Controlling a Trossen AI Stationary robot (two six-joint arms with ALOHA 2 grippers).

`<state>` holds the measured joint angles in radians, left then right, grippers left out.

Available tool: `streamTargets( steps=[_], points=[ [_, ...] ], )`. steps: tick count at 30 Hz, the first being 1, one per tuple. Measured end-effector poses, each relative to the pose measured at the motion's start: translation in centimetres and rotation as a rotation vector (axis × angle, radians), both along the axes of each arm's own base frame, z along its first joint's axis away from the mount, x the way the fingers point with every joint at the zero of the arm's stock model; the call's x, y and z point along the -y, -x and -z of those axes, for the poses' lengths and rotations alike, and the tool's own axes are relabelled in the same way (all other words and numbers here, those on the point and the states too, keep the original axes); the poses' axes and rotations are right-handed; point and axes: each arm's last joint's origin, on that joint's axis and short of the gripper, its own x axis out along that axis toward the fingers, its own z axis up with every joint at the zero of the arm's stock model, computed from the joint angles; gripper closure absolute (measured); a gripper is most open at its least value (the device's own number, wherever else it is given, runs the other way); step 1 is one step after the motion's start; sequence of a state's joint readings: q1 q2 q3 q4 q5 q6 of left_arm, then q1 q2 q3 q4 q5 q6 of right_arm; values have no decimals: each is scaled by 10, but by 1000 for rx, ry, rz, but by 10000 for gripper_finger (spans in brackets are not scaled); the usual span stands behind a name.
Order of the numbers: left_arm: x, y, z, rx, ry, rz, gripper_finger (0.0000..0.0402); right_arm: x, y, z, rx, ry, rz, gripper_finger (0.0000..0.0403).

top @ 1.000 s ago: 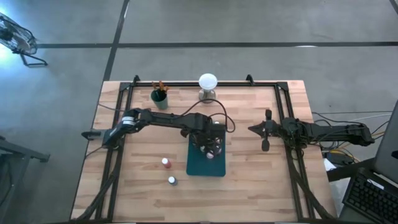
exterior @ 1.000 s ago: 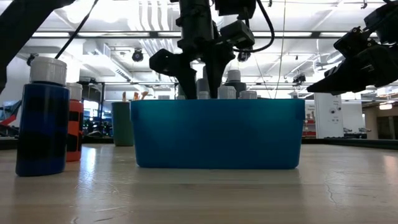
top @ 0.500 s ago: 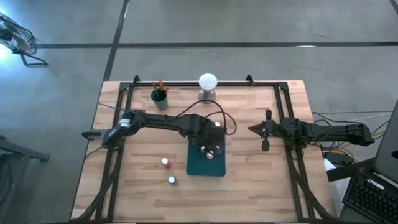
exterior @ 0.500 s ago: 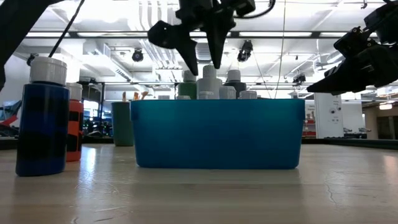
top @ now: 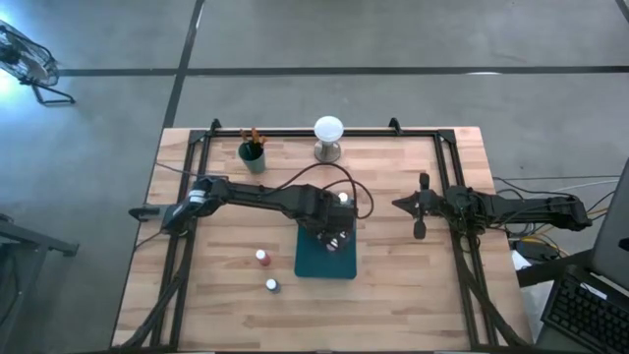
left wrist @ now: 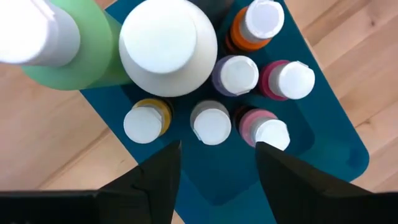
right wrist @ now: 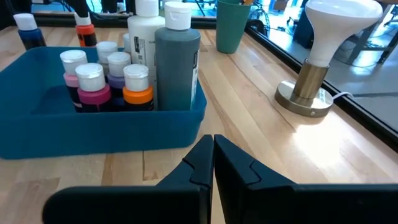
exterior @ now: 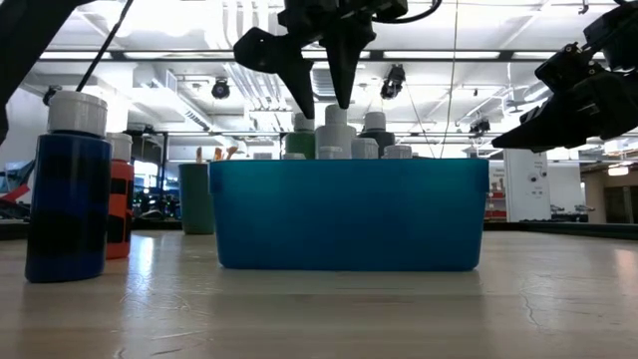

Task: Pick & Place Paint Supplies
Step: Put the orange paint bottle into the blue bin

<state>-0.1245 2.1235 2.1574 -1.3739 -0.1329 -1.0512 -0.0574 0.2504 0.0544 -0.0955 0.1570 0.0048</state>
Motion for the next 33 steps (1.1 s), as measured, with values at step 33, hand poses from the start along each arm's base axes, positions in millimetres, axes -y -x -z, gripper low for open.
streamTargets(
  steps=[33],
  points=[
    [8,17,-13,-104,-70,150,193,0,0,0,-3,11,-3,394]
  ],
)
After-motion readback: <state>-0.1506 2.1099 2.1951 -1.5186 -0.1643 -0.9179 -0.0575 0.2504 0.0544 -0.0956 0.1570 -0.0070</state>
